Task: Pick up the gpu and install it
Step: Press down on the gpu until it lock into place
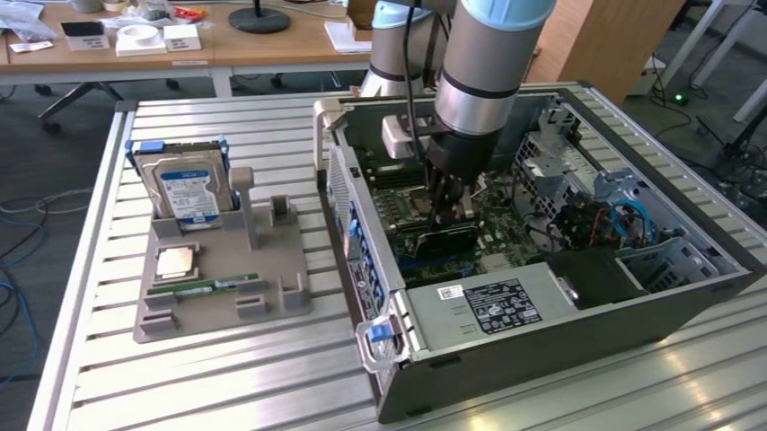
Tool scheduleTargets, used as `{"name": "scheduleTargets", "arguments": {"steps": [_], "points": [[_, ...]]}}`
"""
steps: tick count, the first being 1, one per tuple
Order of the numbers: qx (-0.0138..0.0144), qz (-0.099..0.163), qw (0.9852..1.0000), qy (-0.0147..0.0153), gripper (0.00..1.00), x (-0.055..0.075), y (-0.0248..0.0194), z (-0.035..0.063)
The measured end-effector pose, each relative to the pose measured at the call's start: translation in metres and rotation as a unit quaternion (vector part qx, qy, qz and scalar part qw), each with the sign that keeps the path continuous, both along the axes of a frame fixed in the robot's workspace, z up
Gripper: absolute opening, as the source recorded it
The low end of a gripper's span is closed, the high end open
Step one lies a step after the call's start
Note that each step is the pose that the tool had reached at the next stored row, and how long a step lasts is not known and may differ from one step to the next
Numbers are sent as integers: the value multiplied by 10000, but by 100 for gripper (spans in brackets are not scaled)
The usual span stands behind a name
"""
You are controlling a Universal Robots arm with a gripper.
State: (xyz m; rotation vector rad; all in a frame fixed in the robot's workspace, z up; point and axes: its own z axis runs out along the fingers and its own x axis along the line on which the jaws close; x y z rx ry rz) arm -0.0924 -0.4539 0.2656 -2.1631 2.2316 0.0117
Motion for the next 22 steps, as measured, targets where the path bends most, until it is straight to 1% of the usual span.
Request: {"name": "scheduleTargets", "arguments": {"steps": [4, 22], "points": [[-4, 0, 10000, 2, 11, 0, -1, -7], [-2, 0, 10000, 0, 11, -6, 0, -22]]}}
